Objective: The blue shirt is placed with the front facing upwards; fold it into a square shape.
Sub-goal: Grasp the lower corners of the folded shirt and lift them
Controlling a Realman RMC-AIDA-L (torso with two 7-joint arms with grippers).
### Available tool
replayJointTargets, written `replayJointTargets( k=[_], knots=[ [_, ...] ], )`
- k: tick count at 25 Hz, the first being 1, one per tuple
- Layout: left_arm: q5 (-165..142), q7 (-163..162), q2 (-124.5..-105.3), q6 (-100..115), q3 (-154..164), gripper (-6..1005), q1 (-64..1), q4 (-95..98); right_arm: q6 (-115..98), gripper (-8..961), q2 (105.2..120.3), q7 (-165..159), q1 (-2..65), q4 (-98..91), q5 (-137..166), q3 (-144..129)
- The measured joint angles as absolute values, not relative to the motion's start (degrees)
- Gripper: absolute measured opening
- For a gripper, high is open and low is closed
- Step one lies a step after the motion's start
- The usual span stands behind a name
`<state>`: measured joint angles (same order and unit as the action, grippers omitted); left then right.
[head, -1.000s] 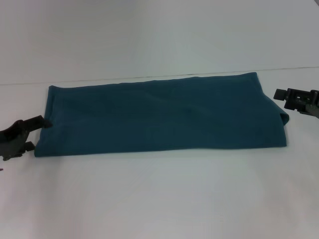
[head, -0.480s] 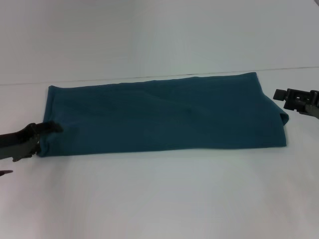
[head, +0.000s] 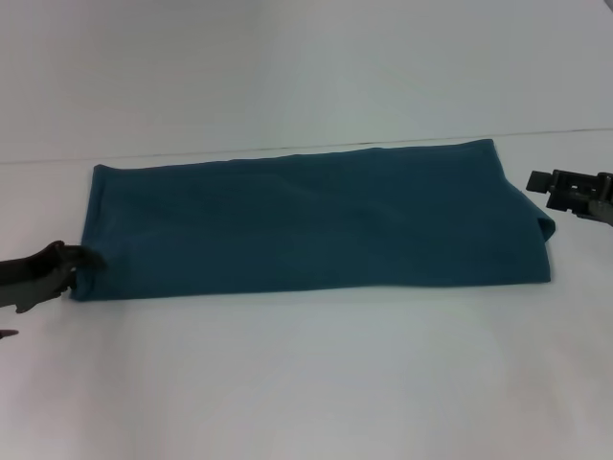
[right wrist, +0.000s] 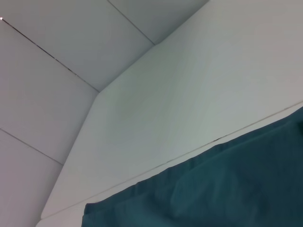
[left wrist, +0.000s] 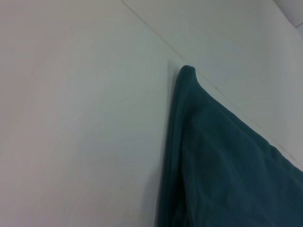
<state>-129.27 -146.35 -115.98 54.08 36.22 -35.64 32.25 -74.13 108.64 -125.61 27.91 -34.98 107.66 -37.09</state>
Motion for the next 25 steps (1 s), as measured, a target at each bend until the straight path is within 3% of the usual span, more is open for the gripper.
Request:
replayJointTargets(
  k=[7, 9, 15, 19, 22, 25],
  knots=[
    [-130.6, -146.3, -116.17, 54.0, 36.2, 393, -35.7, 32.3, -74.4, 699, 108.2, -125.9, 27.9, -35.0, 109.1, -37.1],
    [-130.6, -146.3, -116.18, 53.9, 36.4, 167, -35.7, 32.3, -74.5, 700, 107.87, -126.4, 28.4, -35.0, 111.2, -37.1],
    [-130.6, -146.2, -116.15, 54.9, 36.8, 9, -35.8, 32.4, -75.0, 700, 105.85, -129.3, 31.3, -36.8, 118.9, -37.0],
    [-130.6, -146.2, -116.01, 56.2, 36.7, 10, -35.9, 32.7, -72.8, 700, 105.45, -131.5, 33.2, -39.2, 124.2, -37.0],
    [-130.4, -146.2, -115.93, 56.9, 36.6, 11, -36.0, 32.9, -70.6, 701, 105.96, -133.5, 35.1, -39.0, 129.9, -37.1],
    [-130.2, -146.2, -115.86, 57.1, 36.5, 13, -36.1, 33.0, -67.7, 701, 107.7, -135.4, 36.1, -38.8, 134.7, -37.2]
  ],
)
